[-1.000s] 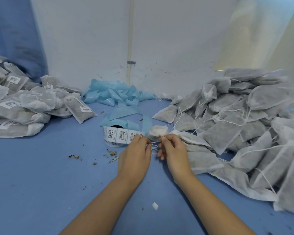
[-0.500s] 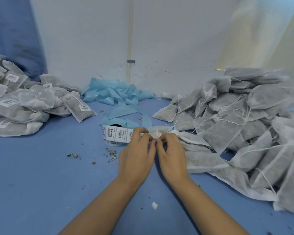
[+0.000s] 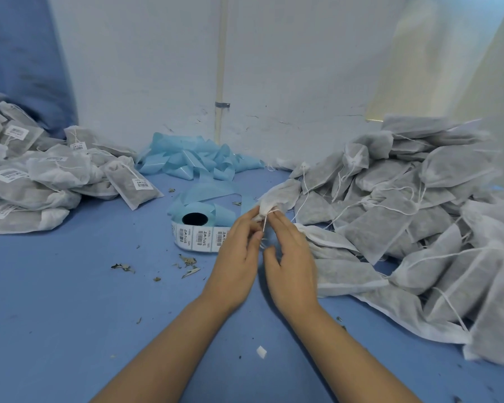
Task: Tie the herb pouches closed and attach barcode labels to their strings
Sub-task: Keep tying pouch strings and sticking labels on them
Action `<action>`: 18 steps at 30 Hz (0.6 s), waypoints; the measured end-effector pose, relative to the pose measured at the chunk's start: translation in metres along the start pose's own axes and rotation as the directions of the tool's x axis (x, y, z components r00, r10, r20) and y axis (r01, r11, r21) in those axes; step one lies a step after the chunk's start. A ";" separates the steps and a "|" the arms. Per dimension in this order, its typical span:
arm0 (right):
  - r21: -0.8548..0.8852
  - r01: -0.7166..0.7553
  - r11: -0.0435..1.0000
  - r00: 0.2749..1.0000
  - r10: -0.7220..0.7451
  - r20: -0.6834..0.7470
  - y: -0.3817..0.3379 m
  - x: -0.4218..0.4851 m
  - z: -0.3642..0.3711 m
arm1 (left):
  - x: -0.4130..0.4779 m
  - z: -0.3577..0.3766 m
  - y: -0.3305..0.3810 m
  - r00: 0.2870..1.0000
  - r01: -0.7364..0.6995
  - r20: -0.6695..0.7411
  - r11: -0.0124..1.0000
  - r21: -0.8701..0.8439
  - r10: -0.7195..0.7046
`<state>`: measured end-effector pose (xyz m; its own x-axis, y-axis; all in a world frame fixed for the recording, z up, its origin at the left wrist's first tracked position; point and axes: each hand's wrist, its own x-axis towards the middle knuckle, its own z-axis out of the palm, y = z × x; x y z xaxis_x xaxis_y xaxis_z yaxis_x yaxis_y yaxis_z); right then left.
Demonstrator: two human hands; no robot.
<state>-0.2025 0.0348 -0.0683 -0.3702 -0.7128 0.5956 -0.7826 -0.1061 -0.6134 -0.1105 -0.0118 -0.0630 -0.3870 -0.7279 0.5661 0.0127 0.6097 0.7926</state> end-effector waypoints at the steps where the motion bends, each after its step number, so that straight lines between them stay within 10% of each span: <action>1: 0.015 0.003 1.000 1.000 -0.003 -0.018 0.000 0.000 0.000 | 0.000 0.000 -0.001 1.000 0.001 0.002 1.000 0.006 -0.001; 18: 0.141 0.072 0.987 0.978 -0.043 -0.204 0.008 0.003 -0.001 | -0.004 0.002 -0.003 0.979 -0.138 0.177 0.962 0.235 0.097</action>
<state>-0.2104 0.0320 -0.0711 -0.4308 -0.5512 0.7146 -0.7292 -0.2539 -0.6355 -0.1109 -0.0105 -0.0679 -0.5411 -0.5979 0.5914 -0.1514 0.7610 0.6309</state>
